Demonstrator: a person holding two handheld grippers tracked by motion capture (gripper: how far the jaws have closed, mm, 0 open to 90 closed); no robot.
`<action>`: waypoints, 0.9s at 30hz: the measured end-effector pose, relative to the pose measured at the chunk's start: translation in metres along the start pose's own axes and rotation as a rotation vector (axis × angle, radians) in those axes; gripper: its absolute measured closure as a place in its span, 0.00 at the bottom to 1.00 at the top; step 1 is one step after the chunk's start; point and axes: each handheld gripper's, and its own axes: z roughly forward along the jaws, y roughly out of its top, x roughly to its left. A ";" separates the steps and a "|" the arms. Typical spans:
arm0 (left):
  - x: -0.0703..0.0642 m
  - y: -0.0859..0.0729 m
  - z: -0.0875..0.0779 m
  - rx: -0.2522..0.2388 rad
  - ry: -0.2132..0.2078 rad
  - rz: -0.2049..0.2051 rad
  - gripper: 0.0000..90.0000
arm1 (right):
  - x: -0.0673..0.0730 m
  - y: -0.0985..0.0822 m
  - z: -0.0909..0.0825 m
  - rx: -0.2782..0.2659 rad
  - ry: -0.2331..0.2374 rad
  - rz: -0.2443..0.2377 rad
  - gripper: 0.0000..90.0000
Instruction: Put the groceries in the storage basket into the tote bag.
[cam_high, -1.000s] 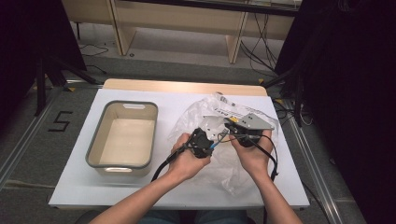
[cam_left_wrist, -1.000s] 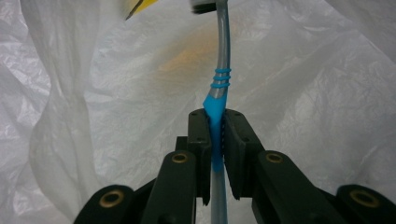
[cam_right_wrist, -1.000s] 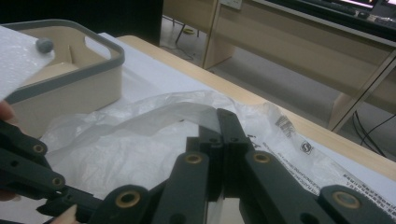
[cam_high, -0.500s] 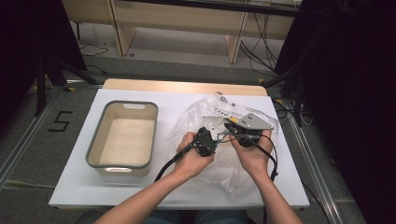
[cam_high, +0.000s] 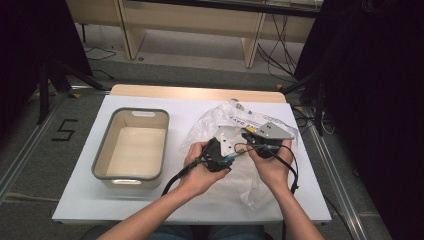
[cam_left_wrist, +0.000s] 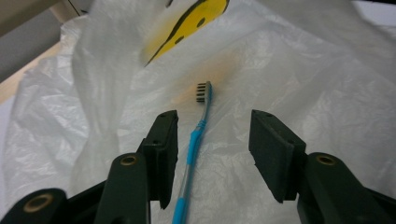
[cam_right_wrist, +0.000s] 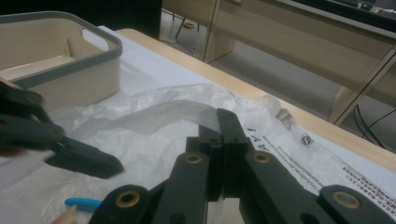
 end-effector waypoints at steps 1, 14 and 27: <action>0.000 -0.001 -0.006 -0.019 -0.001 -0.009 0.57 | 0.000 0.000 -0.001 0.005 0.002 -0.003 1.00; 0.027 -0.016 -0.055 -0.064 0.051 -0.125 0.46 | 0.007 -0.015 0.000 0.118 0.096 -0.021 1.00; 0.041 -0.026 -0.021 0.033 0.063 -0.177 0.48 | 0.022 -0.055 0.021 0.388 0.299 -0.047 0.97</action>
